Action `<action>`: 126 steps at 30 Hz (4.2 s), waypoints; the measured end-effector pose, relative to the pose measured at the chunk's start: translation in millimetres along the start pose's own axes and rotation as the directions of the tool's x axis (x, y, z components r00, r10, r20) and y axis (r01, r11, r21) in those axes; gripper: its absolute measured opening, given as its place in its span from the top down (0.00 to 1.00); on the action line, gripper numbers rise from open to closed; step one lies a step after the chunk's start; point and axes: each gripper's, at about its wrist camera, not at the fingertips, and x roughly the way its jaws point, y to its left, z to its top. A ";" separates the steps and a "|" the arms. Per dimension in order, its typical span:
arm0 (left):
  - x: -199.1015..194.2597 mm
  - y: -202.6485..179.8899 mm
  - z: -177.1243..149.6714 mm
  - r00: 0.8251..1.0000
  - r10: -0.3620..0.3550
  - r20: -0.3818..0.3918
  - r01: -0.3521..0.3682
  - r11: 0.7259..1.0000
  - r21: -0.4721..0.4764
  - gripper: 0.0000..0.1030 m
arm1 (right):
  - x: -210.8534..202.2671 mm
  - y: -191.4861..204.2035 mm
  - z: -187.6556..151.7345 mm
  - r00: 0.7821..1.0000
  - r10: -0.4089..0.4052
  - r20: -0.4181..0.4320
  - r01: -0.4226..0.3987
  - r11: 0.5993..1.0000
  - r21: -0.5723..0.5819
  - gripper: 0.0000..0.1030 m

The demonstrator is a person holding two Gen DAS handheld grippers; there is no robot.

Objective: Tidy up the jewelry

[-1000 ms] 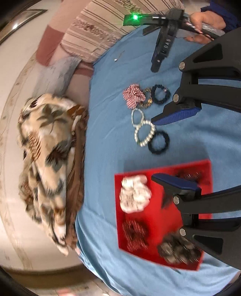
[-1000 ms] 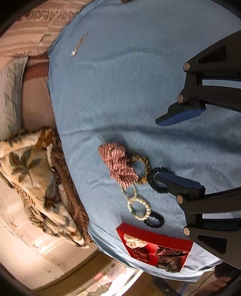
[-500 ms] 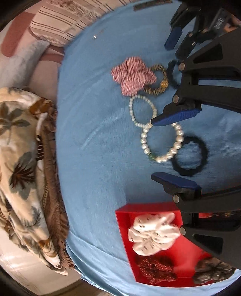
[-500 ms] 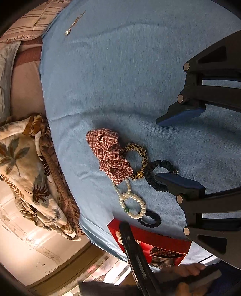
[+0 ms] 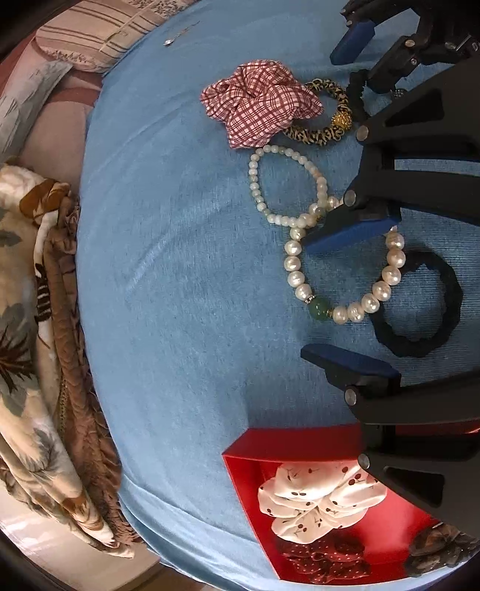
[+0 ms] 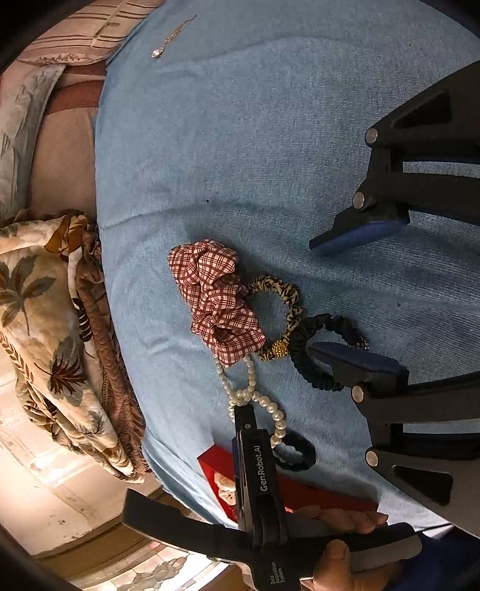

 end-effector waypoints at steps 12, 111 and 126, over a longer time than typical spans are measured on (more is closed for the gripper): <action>-46.1 -11.8 -9.5 0.995 -0.034 0.090 0.035 0.999 -0.001 0.89 | -14.5 7.7 -3.7 0.999 -0.028 0.038 0.030 0.998 -0.059 0.99; -89.9 309.6 -108.0 0.974 0.016 0.226 0.103 0.857 -0.506 0.89 | 43.9 315.3 14.5 0.972 0.169 -0.162 -0.212 0.931 -0.297 0.93; -84.3 307.6 -107.7 0.976 0.035 0.213 0.076 0.868 -0.491 0.89 | 102.8 326.1 69.6 0.982 0.037 -0.185 -0.085 0.962 -0.258 0.93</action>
